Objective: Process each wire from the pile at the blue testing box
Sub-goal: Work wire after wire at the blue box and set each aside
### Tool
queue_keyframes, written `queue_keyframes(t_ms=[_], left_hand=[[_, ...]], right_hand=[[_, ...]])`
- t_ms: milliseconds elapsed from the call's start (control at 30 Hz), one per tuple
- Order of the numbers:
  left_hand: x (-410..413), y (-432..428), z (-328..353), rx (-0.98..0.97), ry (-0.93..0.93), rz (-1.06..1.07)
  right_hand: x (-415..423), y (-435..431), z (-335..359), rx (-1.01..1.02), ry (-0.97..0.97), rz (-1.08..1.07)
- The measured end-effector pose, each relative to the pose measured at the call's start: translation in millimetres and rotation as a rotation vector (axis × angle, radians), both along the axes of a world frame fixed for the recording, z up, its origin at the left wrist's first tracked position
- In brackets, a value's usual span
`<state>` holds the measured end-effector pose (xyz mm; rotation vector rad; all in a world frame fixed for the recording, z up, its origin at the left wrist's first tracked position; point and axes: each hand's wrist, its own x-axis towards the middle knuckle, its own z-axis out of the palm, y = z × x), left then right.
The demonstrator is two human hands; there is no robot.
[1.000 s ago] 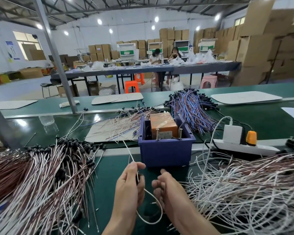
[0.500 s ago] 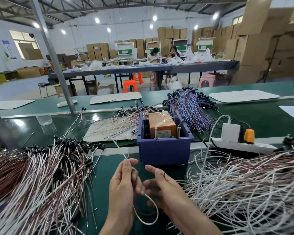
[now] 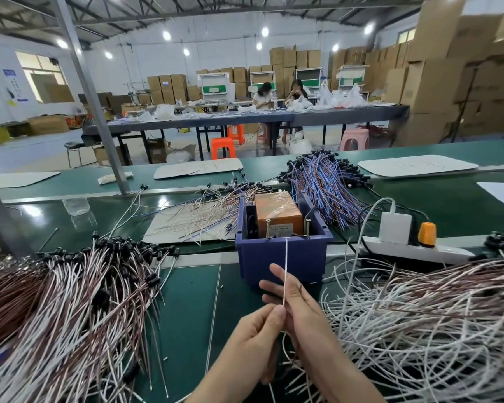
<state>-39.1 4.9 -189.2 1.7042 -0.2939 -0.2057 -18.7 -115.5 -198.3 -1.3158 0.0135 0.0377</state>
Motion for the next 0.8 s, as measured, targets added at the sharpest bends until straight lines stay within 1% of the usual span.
queue_keyframes(t_ms=[267, 400, 500, 567, 633, 700, 733, 800], left_hand=[[-1.3, -10.2, -1.9, 0.069, -0.234, 0.067], [-1.5, -13.9, -6.1, 0.093, -0.303, 0.115], [-1.5, -16.2, -7.9, 0.083, -0.332, 0.131], [-0.3, -16.5, -6.9, 0.06, -0.339, 0.16], [2.7, -15.5, -4.5, 0.011, -0.331, 0.235], [4.0, -13.1, -0.6, -0.082, -0.283, 0.313], [4.2, -11.6, 0.6, -0.116, -0.273, 0.348], [5.0, -10.5, -0.3, -0.1, -0.313, 0.425]], right_hand=[[-2.0, 1.3, 3.0, -0.04, -0.049, -0.018], [-1.4, 0.2, 2.7, -0.041, -0.054, -0.019], [0.4, -1.1, 3.6, -0.012, -0.052, -0.028], [0.1, -0.7, 4.3, 0.041, -0.047, -0.023], [-1.8, 0.6, 3.8, 0.137, -0.007, 0.022], [-5.5, 2.3, 4.9, 0.209, 0.066, 0.099], [-6.8, 2.9, 6.2, 0.228, 0.091, 0.143], [-7.2, 3.2, 7.2, 0.21, 0.085, 0.19]])
